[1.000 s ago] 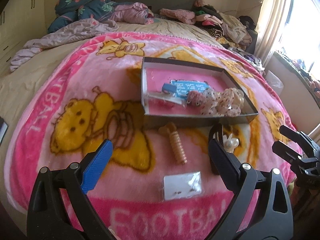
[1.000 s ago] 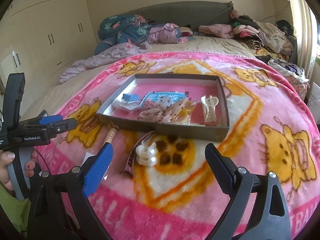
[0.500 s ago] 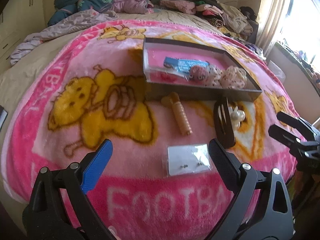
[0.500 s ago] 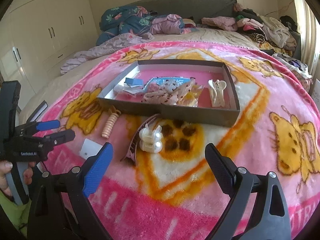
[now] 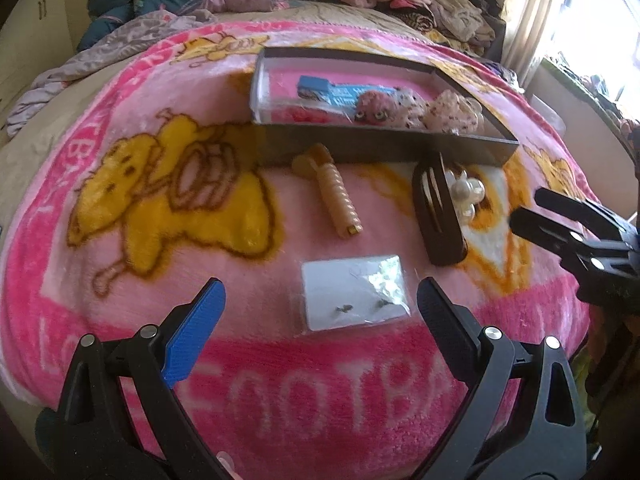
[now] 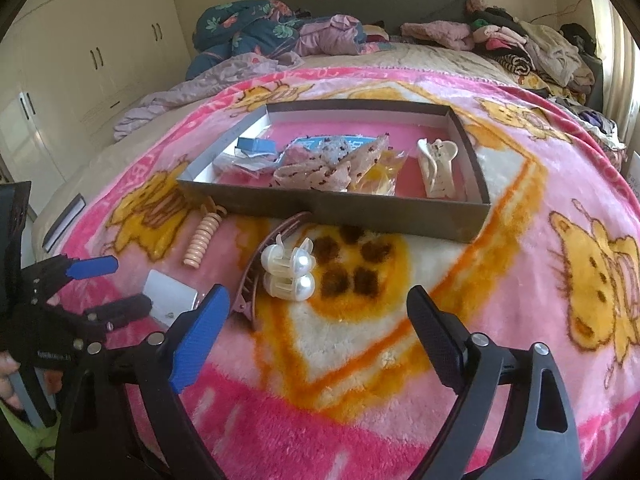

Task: Organize jewelry
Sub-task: 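Grasp the white pearl claw clip with the right tool while the left grasps the clear earring packet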

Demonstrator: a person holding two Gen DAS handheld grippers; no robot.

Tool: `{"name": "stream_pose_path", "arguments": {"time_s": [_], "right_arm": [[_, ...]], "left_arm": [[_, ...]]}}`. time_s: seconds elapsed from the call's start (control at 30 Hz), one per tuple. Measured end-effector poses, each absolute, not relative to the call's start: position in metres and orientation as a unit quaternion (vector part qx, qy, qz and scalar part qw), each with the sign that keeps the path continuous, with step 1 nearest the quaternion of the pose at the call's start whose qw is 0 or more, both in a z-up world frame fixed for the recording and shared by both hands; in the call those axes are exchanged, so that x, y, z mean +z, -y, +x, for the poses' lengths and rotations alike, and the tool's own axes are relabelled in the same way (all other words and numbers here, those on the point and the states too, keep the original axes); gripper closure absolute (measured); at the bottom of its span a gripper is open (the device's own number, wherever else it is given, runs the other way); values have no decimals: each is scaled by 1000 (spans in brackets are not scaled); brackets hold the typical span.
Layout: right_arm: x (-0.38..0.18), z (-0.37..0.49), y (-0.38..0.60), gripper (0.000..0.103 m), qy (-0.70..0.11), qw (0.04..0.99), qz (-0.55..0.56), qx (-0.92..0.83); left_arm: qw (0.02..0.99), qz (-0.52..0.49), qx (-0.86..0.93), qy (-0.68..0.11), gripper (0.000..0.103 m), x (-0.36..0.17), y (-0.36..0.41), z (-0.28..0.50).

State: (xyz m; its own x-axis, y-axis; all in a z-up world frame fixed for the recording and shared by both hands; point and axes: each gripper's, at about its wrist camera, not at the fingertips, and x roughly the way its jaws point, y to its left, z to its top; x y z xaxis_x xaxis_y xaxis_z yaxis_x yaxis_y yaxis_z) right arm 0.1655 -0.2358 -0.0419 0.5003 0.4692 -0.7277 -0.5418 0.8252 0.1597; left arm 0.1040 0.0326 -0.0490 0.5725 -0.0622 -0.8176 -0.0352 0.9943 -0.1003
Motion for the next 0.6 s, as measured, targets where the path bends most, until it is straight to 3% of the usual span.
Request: {"name": "stream_pose_path", "arguments": {"time_s": [0.2,0.6], "right_arm": [[-51,176,224,30,-417,855,-46,306],[-62,191,199,70,-422,844,-45,329]], "left_arm": [[878,-42,-21,-477,13,-62,-17,108],[873,-43,-13,-485,14,-77,-9,120]]}}
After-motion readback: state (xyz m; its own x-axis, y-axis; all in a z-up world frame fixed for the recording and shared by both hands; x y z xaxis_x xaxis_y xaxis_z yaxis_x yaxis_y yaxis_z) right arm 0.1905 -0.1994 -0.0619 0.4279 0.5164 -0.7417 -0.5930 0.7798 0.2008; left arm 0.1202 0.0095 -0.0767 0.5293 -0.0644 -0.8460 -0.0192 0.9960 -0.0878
